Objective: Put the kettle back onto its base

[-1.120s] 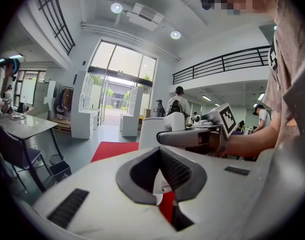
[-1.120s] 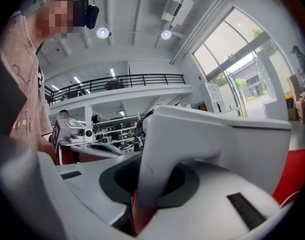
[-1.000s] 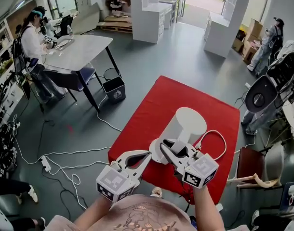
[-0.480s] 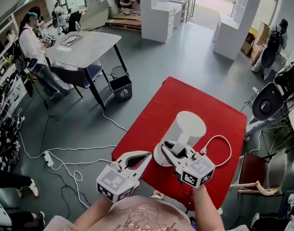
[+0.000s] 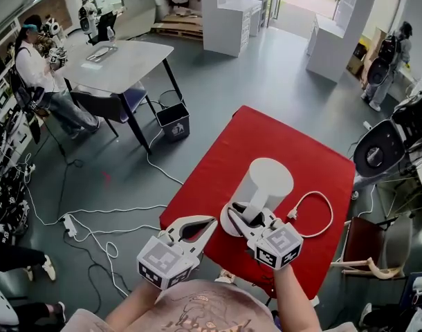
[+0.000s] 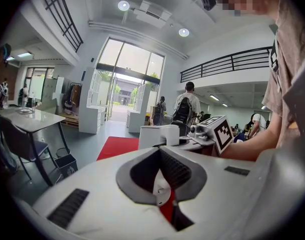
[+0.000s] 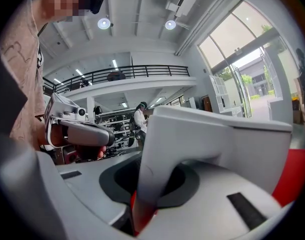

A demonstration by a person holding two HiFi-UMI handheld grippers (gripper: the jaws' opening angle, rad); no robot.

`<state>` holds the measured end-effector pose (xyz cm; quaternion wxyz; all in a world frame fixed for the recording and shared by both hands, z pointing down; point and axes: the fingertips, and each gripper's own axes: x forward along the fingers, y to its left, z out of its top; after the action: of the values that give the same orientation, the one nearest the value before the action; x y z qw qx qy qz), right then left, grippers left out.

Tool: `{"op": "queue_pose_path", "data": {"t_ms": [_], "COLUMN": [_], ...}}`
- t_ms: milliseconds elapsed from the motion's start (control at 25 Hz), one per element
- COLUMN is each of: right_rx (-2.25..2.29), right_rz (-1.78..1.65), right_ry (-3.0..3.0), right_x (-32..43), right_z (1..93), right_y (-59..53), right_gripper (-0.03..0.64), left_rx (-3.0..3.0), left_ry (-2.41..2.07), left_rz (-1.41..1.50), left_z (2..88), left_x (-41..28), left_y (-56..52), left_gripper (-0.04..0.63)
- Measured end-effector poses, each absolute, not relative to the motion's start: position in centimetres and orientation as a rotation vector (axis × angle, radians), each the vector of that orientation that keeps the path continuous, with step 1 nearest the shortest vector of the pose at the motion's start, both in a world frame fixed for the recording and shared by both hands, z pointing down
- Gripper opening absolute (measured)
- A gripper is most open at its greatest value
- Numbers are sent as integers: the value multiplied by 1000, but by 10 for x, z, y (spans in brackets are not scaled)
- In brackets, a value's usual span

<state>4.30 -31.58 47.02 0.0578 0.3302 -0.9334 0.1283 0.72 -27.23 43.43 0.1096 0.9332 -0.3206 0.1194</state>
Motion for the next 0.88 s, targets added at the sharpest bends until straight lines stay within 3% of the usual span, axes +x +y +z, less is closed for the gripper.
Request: {"op": "queue_pose_path", "data": {"t_ms": [880], "right_rx": [1065], "right_rz": [209], "right_ry": [-2718], "right_x": [22], "right_z": [496], "right_y": [-283], "right_gripper": [86], "left_rx": [2711], "left_ry": [-967], "left_rz": [351], "left_z": [439], "left_x": [-7], "left_y": [-261], "left_gripper": [-8]}}
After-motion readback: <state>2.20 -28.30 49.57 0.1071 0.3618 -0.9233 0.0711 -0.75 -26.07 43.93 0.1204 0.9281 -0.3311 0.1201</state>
